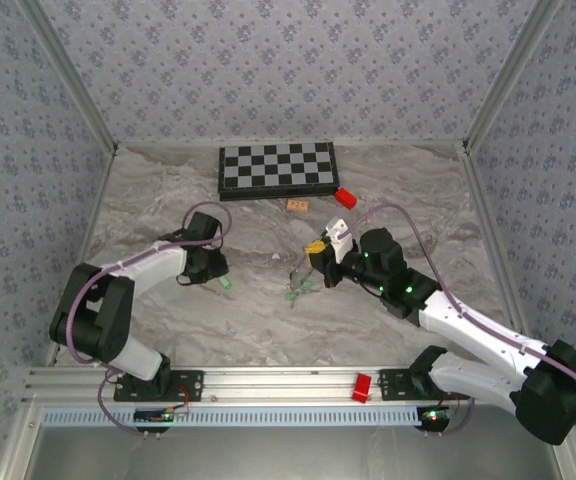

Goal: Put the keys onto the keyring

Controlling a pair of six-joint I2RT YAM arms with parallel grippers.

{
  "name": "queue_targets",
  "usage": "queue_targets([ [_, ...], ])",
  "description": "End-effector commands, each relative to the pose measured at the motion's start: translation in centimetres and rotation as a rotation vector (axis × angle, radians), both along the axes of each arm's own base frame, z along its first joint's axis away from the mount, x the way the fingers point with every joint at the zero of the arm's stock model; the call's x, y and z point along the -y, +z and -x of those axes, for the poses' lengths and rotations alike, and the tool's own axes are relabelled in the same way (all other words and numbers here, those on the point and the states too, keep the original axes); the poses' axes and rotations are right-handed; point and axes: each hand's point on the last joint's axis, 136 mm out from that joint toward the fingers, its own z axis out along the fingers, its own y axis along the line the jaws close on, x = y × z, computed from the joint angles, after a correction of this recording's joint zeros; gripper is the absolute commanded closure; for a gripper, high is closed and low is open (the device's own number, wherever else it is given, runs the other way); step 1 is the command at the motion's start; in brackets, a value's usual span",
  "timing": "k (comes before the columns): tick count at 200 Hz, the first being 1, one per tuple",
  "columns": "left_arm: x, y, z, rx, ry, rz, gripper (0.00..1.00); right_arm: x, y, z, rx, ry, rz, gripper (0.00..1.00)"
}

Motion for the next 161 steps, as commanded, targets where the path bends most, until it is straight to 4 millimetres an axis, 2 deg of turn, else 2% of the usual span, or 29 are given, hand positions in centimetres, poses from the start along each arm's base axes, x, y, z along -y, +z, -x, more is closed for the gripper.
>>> queue_targets([
  [1, 0.4, 0.7, -0.6, 0.005, 0.006, 0.024, 0.70, -0.2, 1.6, 0.2, 0.033, 0.005, -0.056, 1.00],
  [19, 0.4, 0.6, -0.6, 0.002, 0.010, 0.025, 0.70, -0.3, 1.5, 0.2, 0.029, 0.007, -0.055, 1.00],
  [37, 0.3, 0.3, -0.4, -0.009, 0.011, 0.020, 0.77, -0.3, 1.6, 0.2, 0.032, 0.008, -0.058, 1.00],
  [52, 0.2, 0.1, -0.3, -0.017, 0.013, 0.014, 0.79, -0.3, 1.6, 0.2, 0.031, 0.008, -0.057, 1.00],
  [100, 0.1, 0.5, -0.2, -0.013, 0.012, 0.010, 0.99, -0.2, 1.4, 0.2, 0.030, 0.004, -0.055, 1.00],
  [127, 0.3, 1.7, -0.4, 0.016, -0.001, 0.019, 1.00, -0.3, 1.4, 0.3, 0.029, 0.007, -0.056, 1.00],
  [161, 1.8, 4.8, -1.1, 0.132, -0.093, 0.049, 1.00, -0.2, 1.6, 0.3, 0.034, 0.006, -0.062, 1.00],
])
